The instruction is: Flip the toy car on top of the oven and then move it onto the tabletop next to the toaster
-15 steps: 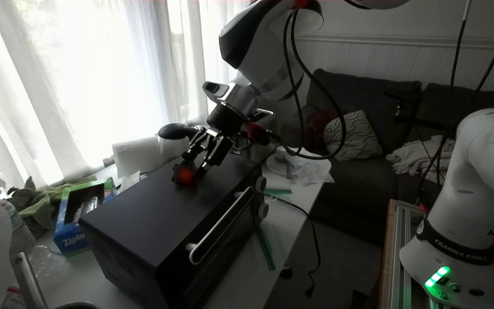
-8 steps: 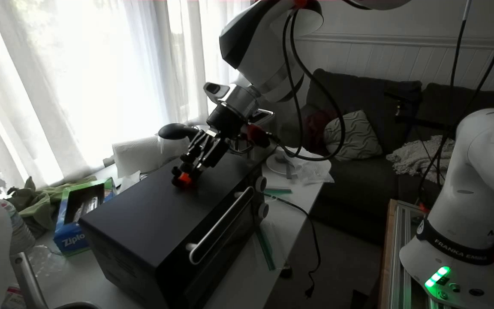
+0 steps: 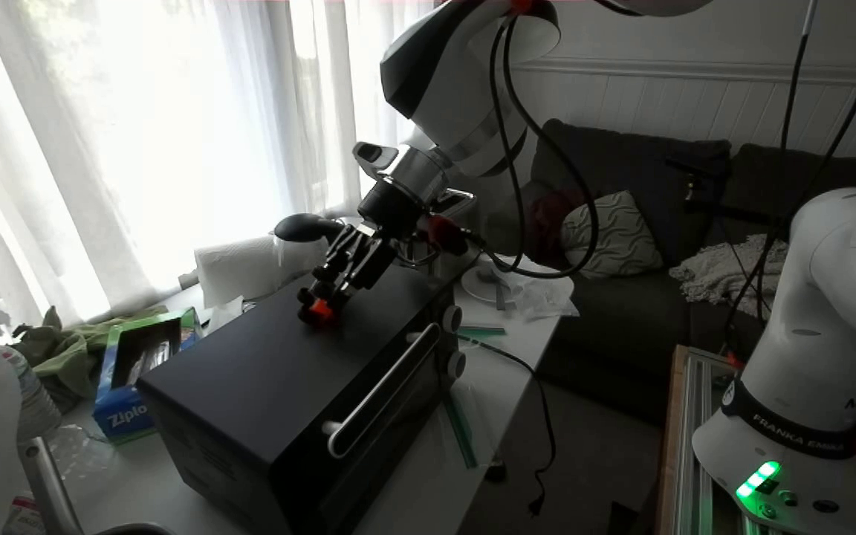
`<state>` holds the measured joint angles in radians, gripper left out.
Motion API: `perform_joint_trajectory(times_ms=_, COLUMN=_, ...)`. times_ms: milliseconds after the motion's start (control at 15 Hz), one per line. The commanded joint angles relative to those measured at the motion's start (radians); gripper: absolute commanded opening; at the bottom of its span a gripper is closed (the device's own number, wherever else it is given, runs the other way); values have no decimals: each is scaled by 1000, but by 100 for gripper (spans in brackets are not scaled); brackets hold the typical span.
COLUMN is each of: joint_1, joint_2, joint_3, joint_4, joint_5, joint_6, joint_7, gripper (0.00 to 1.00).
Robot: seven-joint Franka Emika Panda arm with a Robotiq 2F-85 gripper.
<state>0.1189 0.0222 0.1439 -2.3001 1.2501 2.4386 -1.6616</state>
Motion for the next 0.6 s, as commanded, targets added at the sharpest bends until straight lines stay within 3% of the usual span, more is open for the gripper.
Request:
perform_joint_trajectory(times_ms=0, joint_1=15, joint_2=-56, joint_3=4, joint_4=-24, joint_5=-98, joint_6=36, joint_7=100, gripper=52)
perform_joint_trajectory(times_ms=467, joint_1=25, joint_2=-125, joint_3=32, joint_4=-17, joint_5=-656, joint_6=17, joint_7=565, gripper=52)
perform_joint_trajectory(times_ms=533, joint_1=-34, joint_2=-128, joint_3=96, joint_4=-16, joint_5=-738, joint_6=3, joint_7=625, gripper=52)
